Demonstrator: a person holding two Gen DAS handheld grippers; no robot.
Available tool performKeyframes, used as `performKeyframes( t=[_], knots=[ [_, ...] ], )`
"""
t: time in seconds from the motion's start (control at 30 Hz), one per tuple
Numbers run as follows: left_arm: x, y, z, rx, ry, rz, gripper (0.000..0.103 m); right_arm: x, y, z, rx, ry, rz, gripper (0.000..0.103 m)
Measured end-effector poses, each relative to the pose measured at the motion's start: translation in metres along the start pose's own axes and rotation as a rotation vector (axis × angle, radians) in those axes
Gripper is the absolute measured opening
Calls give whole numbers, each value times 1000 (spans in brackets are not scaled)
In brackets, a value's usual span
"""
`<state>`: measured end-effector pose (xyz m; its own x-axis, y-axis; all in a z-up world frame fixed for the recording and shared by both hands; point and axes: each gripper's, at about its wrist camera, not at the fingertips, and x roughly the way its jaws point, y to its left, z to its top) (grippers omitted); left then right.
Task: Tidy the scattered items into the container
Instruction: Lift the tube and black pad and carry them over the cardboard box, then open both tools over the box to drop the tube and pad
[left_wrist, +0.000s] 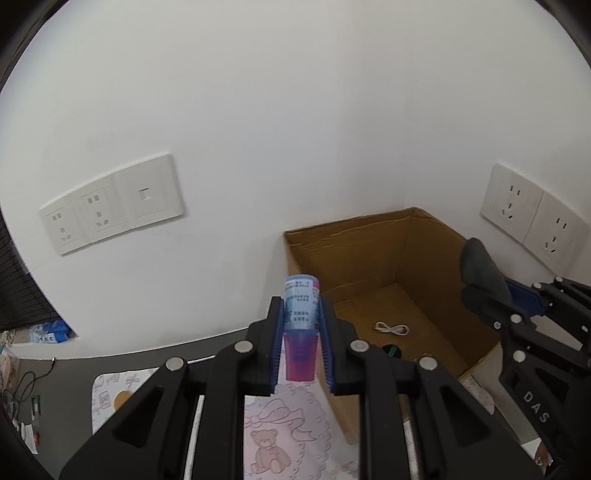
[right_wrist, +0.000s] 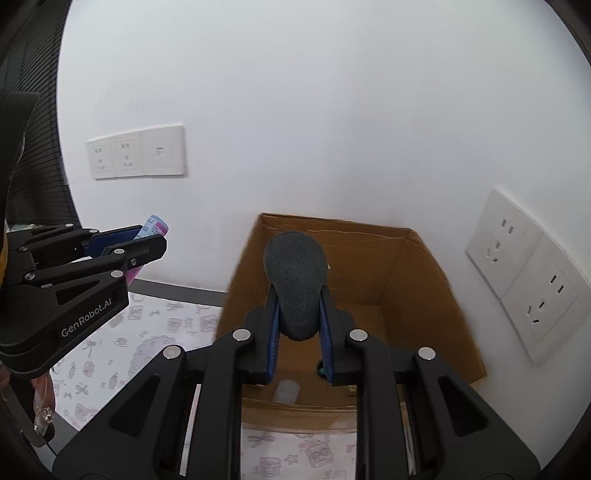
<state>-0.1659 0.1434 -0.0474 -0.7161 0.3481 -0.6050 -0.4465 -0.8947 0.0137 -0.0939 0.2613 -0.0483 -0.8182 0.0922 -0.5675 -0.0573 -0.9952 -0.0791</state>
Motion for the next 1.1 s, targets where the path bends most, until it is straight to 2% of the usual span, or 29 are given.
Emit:
performKeyframes(
  t=[0.27, 0.47, 0.7, 1.03, 1.1],
  knots=[
    [36, -32, 12, 39, 26, -71, 19, 18, -53, -5, 49, 33, -65, 19],
    [61, -45, 16, 48, 60, -104, 19, 37, -78, -8, 70, 62, -85, 19],
    [85, -53, 15, 49, 110, -117, 19, 56, -90, -11, 82, 88, -88, 19],
    [99, -57, 13, 29, 141, -126, 19, 78, -90, -8, 84, 113, -81, 20],
    [102, -58, 13, 20, 162, -148, 19, 81, -90, -8, 84, 120, -82, 24]
  ],
)
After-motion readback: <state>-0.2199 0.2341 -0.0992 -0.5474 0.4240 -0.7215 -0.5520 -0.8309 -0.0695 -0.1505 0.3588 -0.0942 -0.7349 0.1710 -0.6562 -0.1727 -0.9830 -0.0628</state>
